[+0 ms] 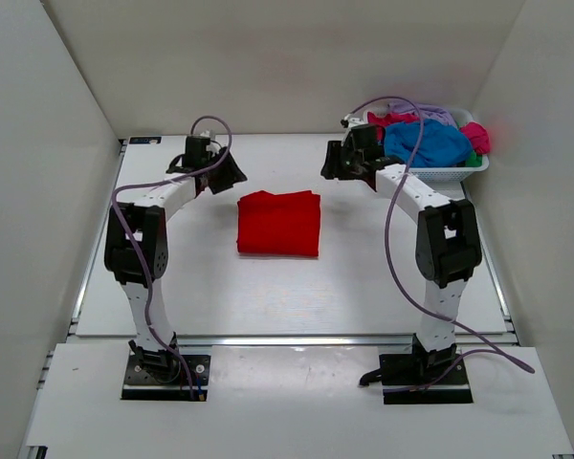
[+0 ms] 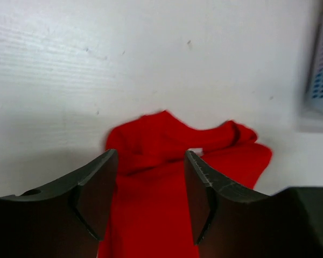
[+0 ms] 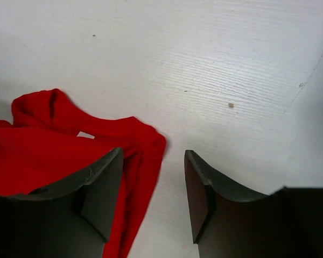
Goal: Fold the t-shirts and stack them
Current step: Fold the long partially folded tshirt into a neat square, then put the neatly folded tshirt into the corner of the board with the left arm
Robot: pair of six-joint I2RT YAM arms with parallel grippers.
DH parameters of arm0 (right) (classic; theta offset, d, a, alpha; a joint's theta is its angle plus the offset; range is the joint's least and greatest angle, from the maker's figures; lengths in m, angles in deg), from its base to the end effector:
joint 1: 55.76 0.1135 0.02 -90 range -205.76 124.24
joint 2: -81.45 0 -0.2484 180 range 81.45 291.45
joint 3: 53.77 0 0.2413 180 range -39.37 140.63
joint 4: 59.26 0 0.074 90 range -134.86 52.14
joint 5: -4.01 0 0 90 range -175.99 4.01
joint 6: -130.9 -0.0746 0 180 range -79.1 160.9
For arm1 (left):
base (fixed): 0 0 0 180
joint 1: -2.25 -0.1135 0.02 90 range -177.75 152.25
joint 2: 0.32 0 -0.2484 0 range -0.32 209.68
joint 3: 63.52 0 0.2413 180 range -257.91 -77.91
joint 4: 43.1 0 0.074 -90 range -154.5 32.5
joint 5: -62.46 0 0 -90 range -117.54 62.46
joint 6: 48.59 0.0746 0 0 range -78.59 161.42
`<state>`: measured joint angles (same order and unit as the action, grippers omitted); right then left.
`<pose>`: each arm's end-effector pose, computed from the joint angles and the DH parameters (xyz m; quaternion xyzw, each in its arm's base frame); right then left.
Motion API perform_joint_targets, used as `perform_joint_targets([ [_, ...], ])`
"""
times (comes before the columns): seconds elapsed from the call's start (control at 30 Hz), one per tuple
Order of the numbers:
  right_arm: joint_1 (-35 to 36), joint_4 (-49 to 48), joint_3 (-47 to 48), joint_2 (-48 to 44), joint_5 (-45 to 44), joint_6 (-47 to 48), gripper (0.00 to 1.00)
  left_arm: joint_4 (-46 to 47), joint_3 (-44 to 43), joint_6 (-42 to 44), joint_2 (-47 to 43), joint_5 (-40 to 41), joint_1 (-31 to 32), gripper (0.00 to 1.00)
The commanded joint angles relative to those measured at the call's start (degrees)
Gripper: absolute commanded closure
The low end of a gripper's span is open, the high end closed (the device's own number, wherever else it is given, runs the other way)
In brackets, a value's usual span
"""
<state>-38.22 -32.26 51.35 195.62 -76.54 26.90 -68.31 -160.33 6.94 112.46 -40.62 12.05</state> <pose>0.4534 0.1561 0.2153 -0.0648 0.8866 0.1935 0.4151 0.4490 -0.0947 0.1796 -0.1473 0.8939 -0.2508 0.3412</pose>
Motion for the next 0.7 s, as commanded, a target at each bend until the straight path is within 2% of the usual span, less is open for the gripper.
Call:
perform_joint_targets([
  [0.0,-0.2,-2.3,-2.1,-4.7,0.2,0.6,0.54,-9.5,2.1,8.0,-3.7,1.3,1.5,0.37],
  [0.2,1.9,-1.3,-11.3,-10.6,-0.3,2.4,0.54,-9.1,12.7,8.4,-7.4,2.1,4.1,0.3],
  [0.43,1.9,-4.8,-23.0,-18.5,1.9,-0.4,0.57,-9.0,13.7,8.2,-5.2,7.5,8.0,0.28],
  [0.53,2.7,-3.8,-24.1,-19.9,1.8,-0.2,0.58,-10.9,11.8,9.2,-3.3,9.6,9.2,0.29],
  [0.57,2.3,-3.6,-24.0,-20.0,1.8,-0.1,0.58,-12.0,11.2,10.4,-2.4,10.9,9.8,0.41],
  [0.6,2.4,-3.2,-24.4,-20.1,2.1,0.0,0.58,-13.5,8.9,10.8,-1.1,12.5,10.2,0.58],
  [0.67,1.7,-3.5,-25.4,-21.5,2.6,-0.5,0.59,-18.4,3.7,13.0,1.9,15.4,10.7,0.62],
])
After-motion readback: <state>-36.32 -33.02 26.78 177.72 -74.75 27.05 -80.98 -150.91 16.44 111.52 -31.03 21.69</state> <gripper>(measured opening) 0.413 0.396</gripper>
